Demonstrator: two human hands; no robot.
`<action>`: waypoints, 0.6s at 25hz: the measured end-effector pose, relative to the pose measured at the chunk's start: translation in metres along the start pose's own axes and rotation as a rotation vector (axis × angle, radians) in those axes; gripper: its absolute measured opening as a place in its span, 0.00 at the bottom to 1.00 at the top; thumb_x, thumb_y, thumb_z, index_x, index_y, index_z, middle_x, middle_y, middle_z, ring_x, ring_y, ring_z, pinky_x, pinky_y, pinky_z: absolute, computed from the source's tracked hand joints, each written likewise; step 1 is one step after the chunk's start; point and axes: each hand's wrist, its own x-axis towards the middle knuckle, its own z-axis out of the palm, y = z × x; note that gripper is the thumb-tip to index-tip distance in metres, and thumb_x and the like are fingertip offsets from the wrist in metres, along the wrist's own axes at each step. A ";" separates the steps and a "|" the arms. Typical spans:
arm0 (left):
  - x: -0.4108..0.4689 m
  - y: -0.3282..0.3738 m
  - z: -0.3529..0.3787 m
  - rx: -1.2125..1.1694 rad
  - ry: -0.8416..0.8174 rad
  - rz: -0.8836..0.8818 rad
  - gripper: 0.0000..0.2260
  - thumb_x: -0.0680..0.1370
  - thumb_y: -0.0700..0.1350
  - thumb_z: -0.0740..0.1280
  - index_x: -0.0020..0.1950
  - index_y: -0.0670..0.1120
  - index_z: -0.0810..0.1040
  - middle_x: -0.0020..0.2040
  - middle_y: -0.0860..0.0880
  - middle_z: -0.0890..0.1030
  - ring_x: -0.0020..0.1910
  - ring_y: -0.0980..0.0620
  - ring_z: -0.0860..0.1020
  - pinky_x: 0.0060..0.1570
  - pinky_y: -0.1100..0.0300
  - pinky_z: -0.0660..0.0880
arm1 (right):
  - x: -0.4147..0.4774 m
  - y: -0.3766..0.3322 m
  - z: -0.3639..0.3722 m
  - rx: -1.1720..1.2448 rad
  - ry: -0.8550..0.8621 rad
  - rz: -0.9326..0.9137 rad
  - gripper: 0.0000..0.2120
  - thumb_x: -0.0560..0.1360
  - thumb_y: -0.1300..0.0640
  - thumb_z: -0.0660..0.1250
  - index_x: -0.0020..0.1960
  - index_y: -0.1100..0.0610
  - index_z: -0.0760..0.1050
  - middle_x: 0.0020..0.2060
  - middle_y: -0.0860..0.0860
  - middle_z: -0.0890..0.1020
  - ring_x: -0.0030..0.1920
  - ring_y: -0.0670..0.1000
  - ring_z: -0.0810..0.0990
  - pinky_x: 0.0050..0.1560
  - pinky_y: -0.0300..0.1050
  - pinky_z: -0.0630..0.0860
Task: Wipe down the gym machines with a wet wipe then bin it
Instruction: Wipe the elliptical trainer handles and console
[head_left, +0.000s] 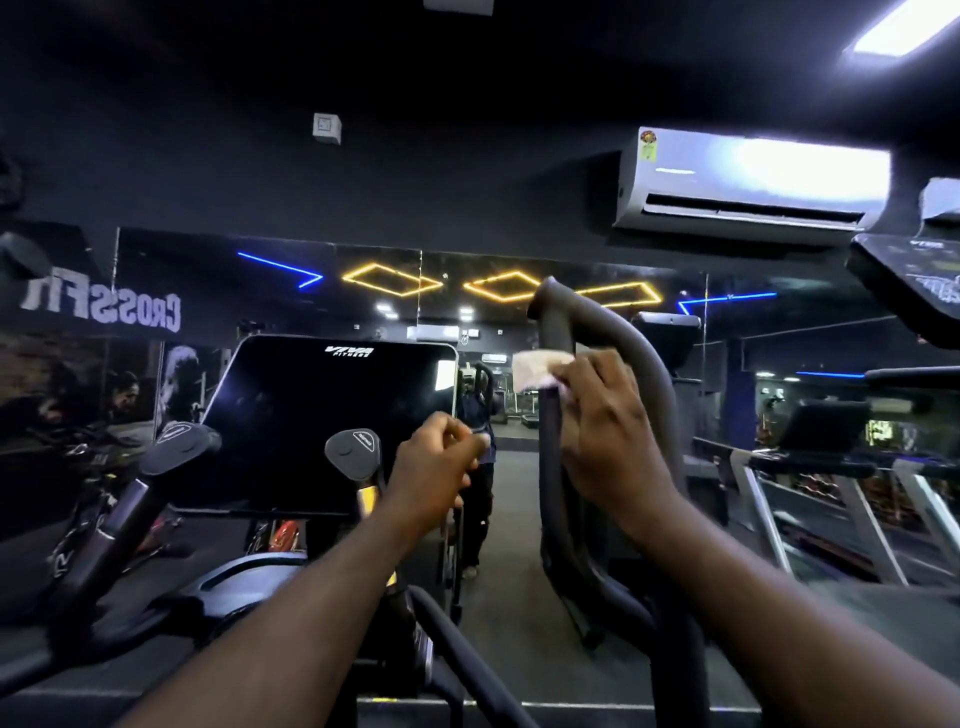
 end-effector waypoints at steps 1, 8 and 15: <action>-0.002 0.008 0.011 -0.152 -0.006 -0.077 0.13 0.76 0.54 0.72 0.48 0.47 0.75 0.39 0.44 0.79 0.31 0.50 0.74 0.30 0.56 0.71 | -0.024 -0.004 -0.002 0.093 0.030 0.085 0.07 0.83 0.64 0.62 0.56 0.55 0.75 0.53 0.49 0.71 0.49 0.41 0.70 0.52 0.30 0.65; -0.042 0.028 0.074 -0.160 -0.015 -0.160 0.31 0.70 0.76 0.65 0.57 0.52 0.76 0.55 0.44 0.82 0.53 0.42 0.82 0.53 0.42 0.81 | -0.148 -0.025 -0.024 0.172 -0.115 0.170 0.12 0.80 0.69 0.65 0.59 0.56 0.75 0.69 0.50 0.75 0.63 0.38 0.73 0.62 0.30 0.69; -0.088 0.018 0.116 -0.115 0.078 -0.158 0.33 0.68 0.72 0.74 0.62 0.52 0.74 0.53 0.49 0.83 0.53 0.48 0.83 0.54 0.49 0.81 | -0.227 0.022 -0.080 0.039 -0.277 -0.228 0.11 0.79 0.67 0.68 0.61 0.65 0.82 0.73 0.56 0.76 0.77 0.56 0.70 0.73 0.54 0.73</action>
